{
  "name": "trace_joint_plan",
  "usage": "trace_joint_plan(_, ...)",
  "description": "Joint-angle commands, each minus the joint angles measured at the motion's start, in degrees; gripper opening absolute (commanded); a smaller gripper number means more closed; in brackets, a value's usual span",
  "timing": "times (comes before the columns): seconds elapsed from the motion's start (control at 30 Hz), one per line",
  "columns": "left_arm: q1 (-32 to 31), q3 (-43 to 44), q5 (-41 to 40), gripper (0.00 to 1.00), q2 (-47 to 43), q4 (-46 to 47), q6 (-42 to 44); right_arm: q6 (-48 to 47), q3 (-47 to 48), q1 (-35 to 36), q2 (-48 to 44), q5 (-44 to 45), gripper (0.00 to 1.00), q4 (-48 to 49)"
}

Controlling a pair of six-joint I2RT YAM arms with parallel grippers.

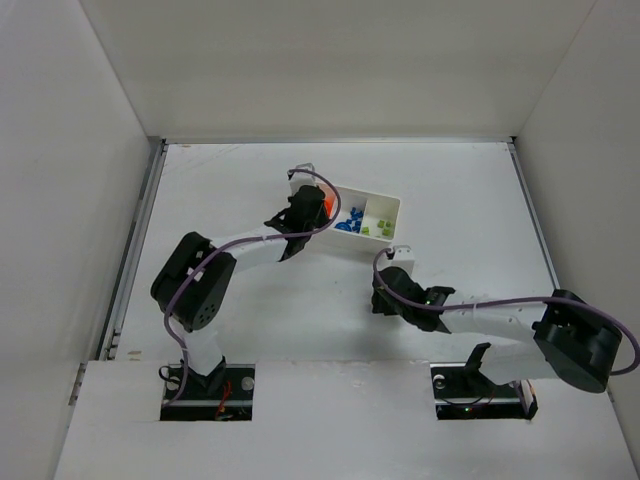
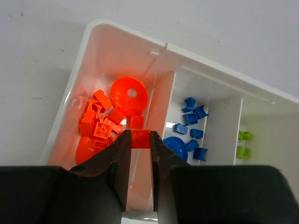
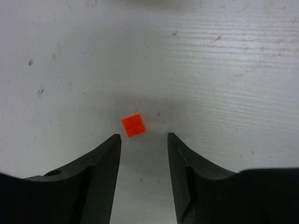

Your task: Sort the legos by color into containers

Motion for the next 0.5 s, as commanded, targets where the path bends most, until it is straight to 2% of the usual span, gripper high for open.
trace_joint_plan(0.0,0.3,3.44,0.64,0.15,0.32,0.36,0.4,0.06,3.25,1.8,1.34,1.39,0.5,0.44)
trace_joint_plan(0.13,0.83,4.85,-0.15,0.19,1.81,-0.51,1.36,-0.03,3.79,2.07,2.66,2.54,0.5,0.17)
trace_joint_plan(0.3,0.21,4.59,-2.0,0.33,1.12,-0.69,2.33,-0.47,5.54,2.42,5.47,3.76,0.46,-1.32)
trace_joint_plan(0.47,-0.32,2.31,-2.53,0.36,-2.66,0.36,2.95,-0.39,6.51,3.13,6.26,4.11,0.4,-2.9)
